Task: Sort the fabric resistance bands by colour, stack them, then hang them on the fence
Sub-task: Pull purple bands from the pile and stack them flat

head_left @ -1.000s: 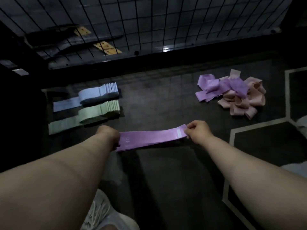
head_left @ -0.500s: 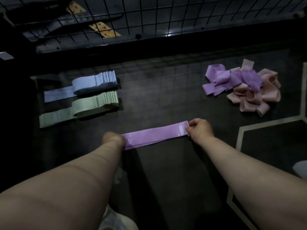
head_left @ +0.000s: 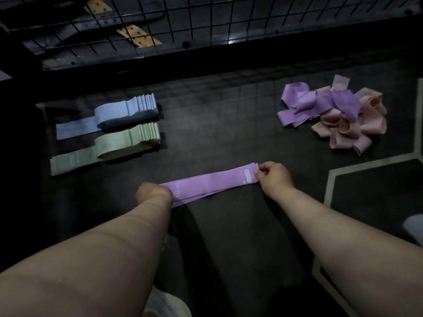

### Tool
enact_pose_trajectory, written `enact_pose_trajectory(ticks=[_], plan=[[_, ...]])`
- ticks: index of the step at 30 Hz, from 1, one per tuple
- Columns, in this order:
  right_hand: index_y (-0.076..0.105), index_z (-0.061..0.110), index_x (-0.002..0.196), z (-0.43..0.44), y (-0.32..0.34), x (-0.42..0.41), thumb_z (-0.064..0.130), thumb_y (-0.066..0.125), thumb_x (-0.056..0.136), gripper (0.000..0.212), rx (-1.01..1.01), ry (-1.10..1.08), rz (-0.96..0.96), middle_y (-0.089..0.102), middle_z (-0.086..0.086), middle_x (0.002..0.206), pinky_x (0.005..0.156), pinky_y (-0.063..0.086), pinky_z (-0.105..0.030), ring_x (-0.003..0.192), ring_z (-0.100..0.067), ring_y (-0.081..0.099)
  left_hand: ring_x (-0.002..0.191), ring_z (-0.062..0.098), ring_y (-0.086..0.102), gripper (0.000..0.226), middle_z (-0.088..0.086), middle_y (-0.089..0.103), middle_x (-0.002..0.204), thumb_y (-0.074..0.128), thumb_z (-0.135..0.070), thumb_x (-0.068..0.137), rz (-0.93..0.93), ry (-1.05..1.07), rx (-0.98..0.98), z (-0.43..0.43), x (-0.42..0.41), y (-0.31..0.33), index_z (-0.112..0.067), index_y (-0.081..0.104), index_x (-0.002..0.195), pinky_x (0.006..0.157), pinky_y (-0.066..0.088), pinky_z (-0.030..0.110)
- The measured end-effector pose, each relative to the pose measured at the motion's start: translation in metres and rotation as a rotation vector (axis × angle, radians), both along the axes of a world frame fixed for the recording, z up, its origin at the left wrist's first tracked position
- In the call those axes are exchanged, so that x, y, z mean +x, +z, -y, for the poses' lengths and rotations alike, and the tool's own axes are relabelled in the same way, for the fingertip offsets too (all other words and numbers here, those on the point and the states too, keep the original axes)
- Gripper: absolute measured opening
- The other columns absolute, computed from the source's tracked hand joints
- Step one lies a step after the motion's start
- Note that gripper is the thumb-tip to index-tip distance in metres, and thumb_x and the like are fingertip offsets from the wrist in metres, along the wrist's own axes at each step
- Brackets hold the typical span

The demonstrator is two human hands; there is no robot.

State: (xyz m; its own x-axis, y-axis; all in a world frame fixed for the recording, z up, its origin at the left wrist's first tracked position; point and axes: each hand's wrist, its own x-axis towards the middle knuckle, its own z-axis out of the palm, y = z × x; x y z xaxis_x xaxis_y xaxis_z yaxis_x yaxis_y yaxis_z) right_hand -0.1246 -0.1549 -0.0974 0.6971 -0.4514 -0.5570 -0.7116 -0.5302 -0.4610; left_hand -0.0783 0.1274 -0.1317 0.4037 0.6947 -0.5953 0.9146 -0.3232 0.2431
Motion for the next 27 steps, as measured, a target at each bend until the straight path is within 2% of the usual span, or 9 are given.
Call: enact_pose_trajectory(ticks=[5,9,11,13,16,18,20,23,27], plan=[[0.064,0.012,0.094,-0.001,0.003,0.004,0.025,0.062,0.095,0.013,-0.06,0.042,-0.018,0.068,-0.01,0.1,0.075,0.042,-0.025,0.088,-0.023,0.061,0.116,0.039,0.058,0.036,0.023,0.059,0.13,0.043,0.0,0.097,-0.052,0.084,0.038,-0.002,0.001,0.005,0.008,0.057,0.129,0.097,0.049,0.043],[0.059,0.016,0.099,0.0,0.003,0.004,0.026,0.062,0.093,0.012,-0.081,0.072,-0.037,0.066,-0.009,0.102,0.082,0.048,-0.029,0.097,-0.026,0.063,0.114,0.04,0.059,0.039,0.026,0.056,0.129,0.06,-0.007,0.087,-0.047,-0.074,0.061,0.001,-0.001,0.02,0.006,0.06,0.124,0.095,0.052,0.041],[0.056,0.018,0.122,0.002,0.005,0.001,0.027,0.065,0.09,0.033,-0.123,0.182,-0.039,0.056,-0.01,0.12,0.094,0.048,-0.035,0.111,-0.029,0.057,0.123,0.039,0.052,0.052,0.024,0.049,0.136,0.067,-0.016,0.081,-0.107,-0.232,0.118,0.005,-0.006,0.034,0.001,0.053,0.129,0.101,0.045,0.04],[0.042,0.023,0.143,0.003,0.009,0.0,0.031,0.067,0.087,0.062,-0.218,0.413,-0.035,0.041,-0.007,0.139,0.105,0.04,-0.038,0.127,-0.029,0.045,0.13,0.034,0.04,0.069,0.016,0.038,0.14,0.075,-0.029,0.075,-0.17,-0.542,0.211,0.008,-0.011,0.046,-0.012,0.043,0.133,0.104,0.037,0.041],[0.027,0.025,0.154,0.004,0.012,0.003,0.031,0.07,0.084,0.082,-0.264,0.8,-0.03,0.025,0.002,0.156,0.115,0.025,-0.034,0.142,-0.023,0.028,0.128,0.026,0.038,0.071,0.004,0.036,0.135,0.076,-0.04,0.072,-0.14,-1.174,0.274,0.004,-0.017,0.04,-0.03,0.039,0.133,0.101,0.035,0.039],[0.022,0.025,0.155,0.004,0.009,0.006,0.028,0.072,0.084,0.087,-0.29,0.944,-0.071,0.019,0.004,0.159,0.117,0.02,-0.032,0.145,-0.02,0.021,0.127,0.025,0.039,0.064,0.002,0.036,0.134,0.069,-0.036,0.08,-0.108,-1.299,0.286,0.002,-0.018,0.038,-0.033,0.037,0.135,0.1,0.034,0.039],[0.023,0.024,0.155,0.004,0.008,0.01,0.025,0.071,0.086,0.084,-0.305,0.994,-0.074,0.023,0.002,0.157,0.116,0.021,-0.032,0.143,-0.022,0.025,0.128,0.026,0.039,0.057,0.004,0.035,0.135,0.063,-0.027,0.086,-0.134,-1.285,0.276,0.003,-0.018,0.037,-0.03,0.036,0.136,0.098,0.035,0.039],[0.033,0.023,0.149,0.005,0.01,0.017,0.02,0.057,0.092,0.061,-0.344,1.019,-0.045,0.038,-0.003,0.145,0.11,0.029,-0.034,0.133,-0.024,0.038,0.128,0.027,0.039,0.046,0.007,0.037,0.131,0.059,-0.023,0.089,-0.164,-1.284,0.304,0.004,-0.017,0.038,-0.025,0.039,0.13,0.097,0.036,0.04],[0.048,0.022,0.133,0.008,0.013,0.015,0.027,0.057,0.089,0.045,-0.41,1.105,-0.043,0.045,-0.004,0.13,0.103,0.033,-0.034,0.123,-0.025,0.044,0.126,0.027,0.041,0.036,0.007,0.04,0.13,0.052,-0.022,0.092,-0.15,-1.348,0.358,0.002,-0.014,0.039,-0.024,0.04,0.126,0.1,0.035,0.043]])
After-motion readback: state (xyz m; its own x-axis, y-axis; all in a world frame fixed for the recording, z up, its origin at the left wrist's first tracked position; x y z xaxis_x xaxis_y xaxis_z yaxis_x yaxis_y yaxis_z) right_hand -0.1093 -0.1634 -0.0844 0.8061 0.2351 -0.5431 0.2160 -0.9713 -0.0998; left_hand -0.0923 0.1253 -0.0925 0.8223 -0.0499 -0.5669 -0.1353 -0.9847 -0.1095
